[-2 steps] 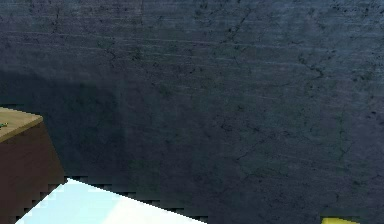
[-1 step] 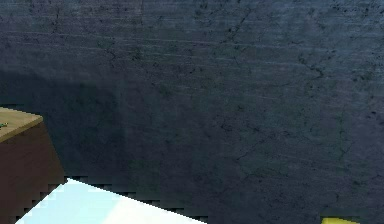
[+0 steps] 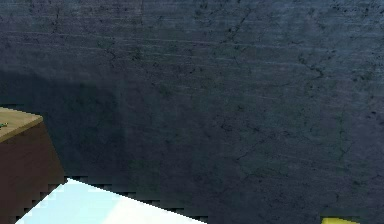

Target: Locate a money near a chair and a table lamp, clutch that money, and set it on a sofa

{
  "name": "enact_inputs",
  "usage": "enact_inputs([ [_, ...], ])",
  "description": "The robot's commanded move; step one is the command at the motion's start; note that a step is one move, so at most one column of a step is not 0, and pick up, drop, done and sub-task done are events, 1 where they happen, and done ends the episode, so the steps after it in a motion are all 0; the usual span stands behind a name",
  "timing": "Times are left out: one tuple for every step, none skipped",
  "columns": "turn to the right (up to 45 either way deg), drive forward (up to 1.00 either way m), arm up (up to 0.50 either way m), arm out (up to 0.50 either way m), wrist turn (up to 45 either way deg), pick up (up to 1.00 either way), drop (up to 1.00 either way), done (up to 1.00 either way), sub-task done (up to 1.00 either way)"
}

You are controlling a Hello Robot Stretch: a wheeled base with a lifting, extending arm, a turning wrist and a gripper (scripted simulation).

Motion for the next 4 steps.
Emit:
enact_inputs([
  [0.0, 0.0, 0.0, 0.0, 45.0, 0.0, 0.0, 0.0, 0.0],
  [0.0, 0.0, 0.0, 0.0, 15.0, 0.0, 0.0, 0.0, 0.0],
  [0.0, 0.0, -0.4, 0.0, 0.0, 0.0, 0.0, 0.0, 0.0],
  [0.0, 0.0, -0.32, 0.0, 0.0, 0.0, 0.0, 0.0, 0.0],
])
